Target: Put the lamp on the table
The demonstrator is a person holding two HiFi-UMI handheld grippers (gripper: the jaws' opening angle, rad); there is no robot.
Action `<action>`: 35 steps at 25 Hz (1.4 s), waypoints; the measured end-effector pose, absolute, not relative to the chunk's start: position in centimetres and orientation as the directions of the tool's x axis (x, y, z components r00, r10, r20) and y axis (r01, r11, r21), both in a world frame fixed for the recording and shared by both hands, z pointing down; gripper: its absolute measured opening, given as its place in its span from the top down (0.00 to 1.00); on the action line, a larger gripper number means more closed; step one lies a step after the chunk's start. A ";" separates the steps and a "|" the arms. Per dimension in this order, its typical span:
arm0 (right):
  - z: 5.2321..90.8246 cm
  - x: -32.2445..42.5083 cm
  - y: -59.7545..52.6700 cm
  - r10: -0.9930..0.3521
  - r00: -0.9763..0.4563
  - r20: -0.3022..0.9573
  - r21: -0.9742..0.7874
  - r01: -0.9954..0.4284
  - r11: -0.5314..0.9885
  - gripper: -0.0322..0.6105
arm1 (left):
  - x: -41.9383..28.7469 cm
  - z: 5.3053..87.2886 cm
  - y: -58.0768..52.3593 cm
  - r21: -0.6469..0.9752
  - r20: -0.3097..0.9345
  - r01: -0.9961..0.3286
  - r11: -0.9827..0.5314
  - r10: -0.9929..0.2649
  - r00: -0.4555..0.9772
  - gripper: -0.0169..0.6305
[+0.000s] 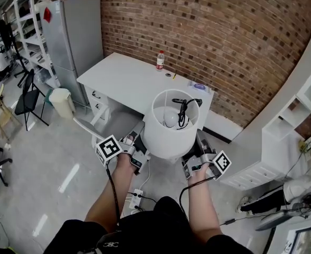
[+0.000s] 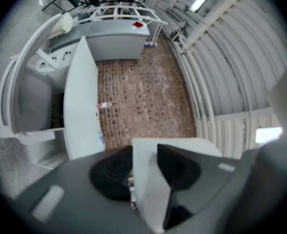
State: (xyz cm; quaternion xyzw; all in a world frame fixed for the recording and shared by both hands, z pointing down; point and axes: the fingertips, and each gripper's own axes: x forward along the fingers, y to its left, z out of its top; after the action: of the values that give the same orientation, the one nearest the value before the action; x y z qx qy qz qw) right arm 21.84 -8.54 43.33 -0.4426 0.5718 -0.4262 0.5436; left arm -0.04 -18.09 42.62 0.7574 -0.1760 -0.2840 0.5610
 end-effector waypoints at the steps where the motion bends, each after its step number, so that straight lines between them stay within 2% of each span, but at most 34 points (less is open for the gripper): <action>1: 43.5 22.2 -9.0 -0.970 -0.013 -0.242 -0.969 -0.042 0.242 0.79 | 0.3 42.9 -18.6 0.952 -0.227 0.051 -0.303 -0.583 0.780 0.74; 11: 46.8 27.2 -19.5 -0.977 -0.021 -0.214 -0.977 -0.018 0.215 0.79 | 5.1 46.2 -28.4 0.964 -0.177 0.019 -0.264 -0.592 0.786 0.74; 25: 49.9 36.3 -44.2 -0.973 -0.151 -0.175 -0.984 -0.019 0.180 0.79 | 13.4 49.5 -50.5 0.970 -0.153 -0.020 -0.243 -0.668 0.728 0.74; 35: 55.0 39.1 -56.8 -0.969 -0.203 -0.140 -0.990 0.025 0.138 0.79 | 16.1 53.8 -62.2 0.976 -0.101 -0.060 -0.207 -0.685 0.721 0.74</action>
State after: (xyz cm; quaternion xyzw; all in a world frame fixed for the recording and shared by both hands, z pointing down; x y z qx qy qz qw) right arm 39.08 -56.76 54.97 -0.4069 0.5797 -0.5154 0.4824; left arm 16.08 -62.24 53.84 0.7279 -0.2558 -0.2718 0.5752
